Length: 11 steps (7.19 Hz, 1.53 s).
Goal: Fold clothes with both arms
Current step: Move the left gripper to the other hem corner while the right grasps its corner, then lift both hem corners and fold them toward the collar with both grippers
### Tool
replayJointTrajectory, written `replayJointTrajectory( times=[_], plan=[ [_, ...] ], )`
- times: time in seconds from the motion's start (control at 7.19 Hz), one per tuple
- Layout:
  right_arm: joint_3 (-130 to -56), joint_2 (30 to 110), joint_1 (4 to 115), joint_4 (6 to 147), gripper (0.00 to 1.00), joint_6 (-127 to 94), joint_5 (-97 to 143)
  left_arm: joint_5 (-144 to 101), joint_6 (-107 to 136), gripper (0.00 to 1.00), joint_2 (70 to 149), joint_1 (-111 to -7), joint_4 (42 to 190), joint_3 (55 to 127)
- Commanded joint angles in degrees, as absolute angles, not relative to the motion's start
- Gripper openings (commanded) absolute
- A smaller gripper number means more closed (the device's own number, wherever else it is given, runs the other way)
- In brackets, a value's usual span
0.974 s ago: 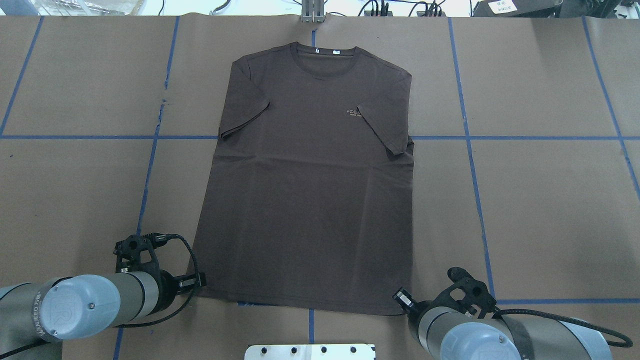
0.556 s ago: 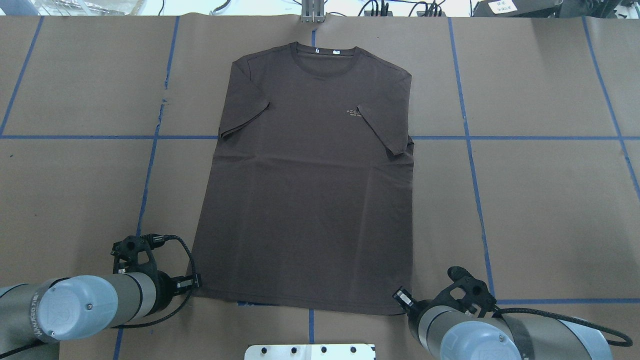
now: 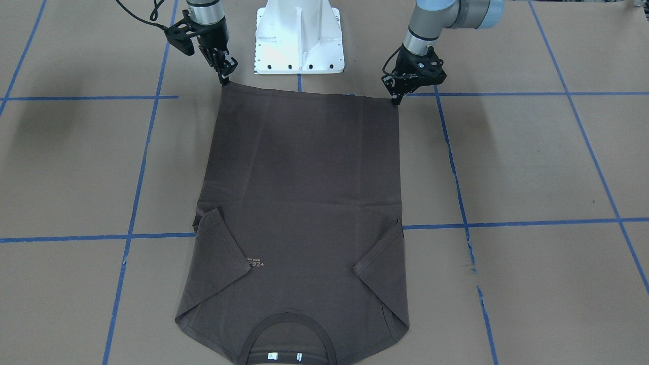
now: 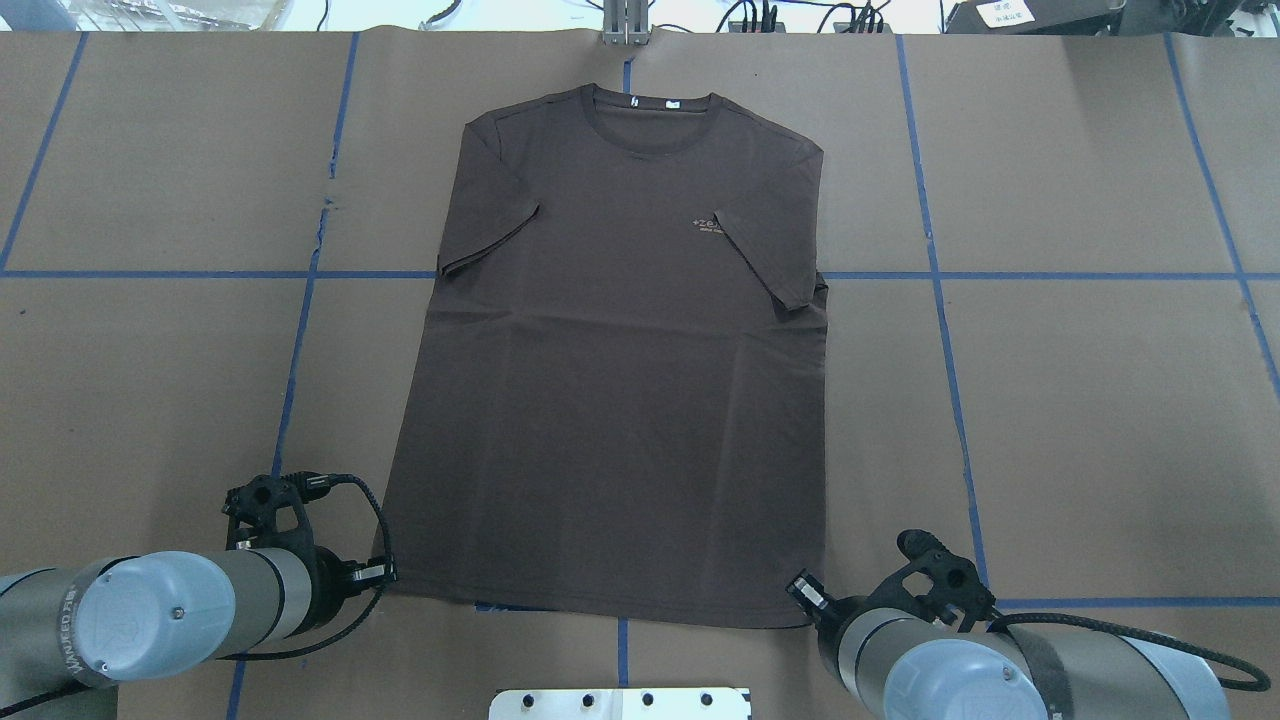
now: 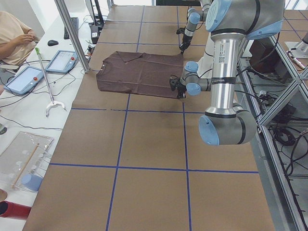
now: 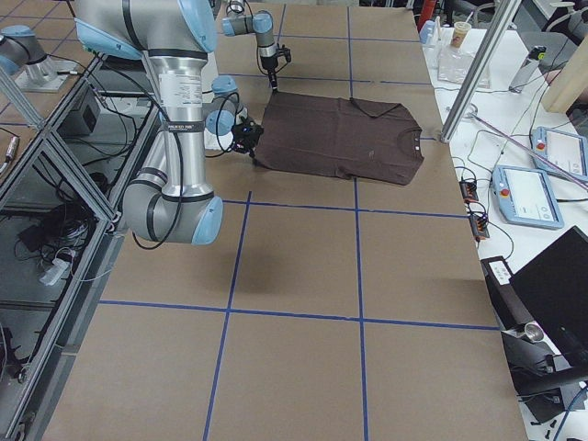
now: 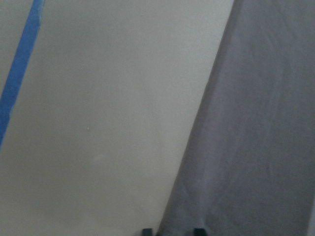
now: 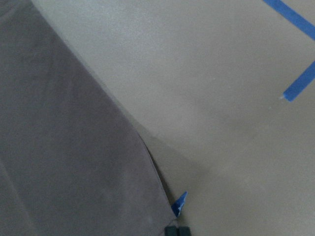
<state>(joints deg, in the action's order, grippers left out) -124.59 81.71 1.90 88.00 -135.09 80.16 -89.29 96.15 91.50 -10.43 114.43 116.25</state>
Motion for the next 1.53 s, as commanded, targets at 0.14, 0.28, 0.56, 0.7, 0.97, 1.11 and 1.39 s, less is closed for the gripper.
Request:
replayJointTrajectory(
  times=[0.14,0.28,0.56,0.7,0.97,1.11,1.39],
  plan=[
    [-124.8,81.7,2.0,88.1,0.0,-135.0,80.2,-90.7,96.2,0.0,91.5,-10.4,114.4,117.2],
    [-125.5,83.0,2.0,88.0,0.0,-135.0,80.3,-91.8,96.6,0.0,91.6,-10.2,112.5,118.5],
    [-129.9,87.8,1.1,87.9,0.0,-134.9,81.0,-98.1,97.9,0.0,92.2,-9.6,110.8,123.2],
    [-130.8,88.8,0.1,87.9,0.0,-134.9,81.0,-99.0,100.3,0.0,92.3,-7.4,110.8,123.6],
    [-133.5,91.8,-0.8,87.9,0.0,-134.9,81.2,-99.0,107.1,0.0,92.4,-6.2,110.8,124.8],
    [-133.8,91.2,0.3,87.8,0.0,-134.7,81.0,-99.0,107.1,0.0,92.7,-6.2,110.7,124.7],
    [-131.9,85.3,8.8,88.0,0.0,-128.8,84.0,-99.5,106.4,0.0,95.0,-11.1,110.0,124.5]
  ],
)
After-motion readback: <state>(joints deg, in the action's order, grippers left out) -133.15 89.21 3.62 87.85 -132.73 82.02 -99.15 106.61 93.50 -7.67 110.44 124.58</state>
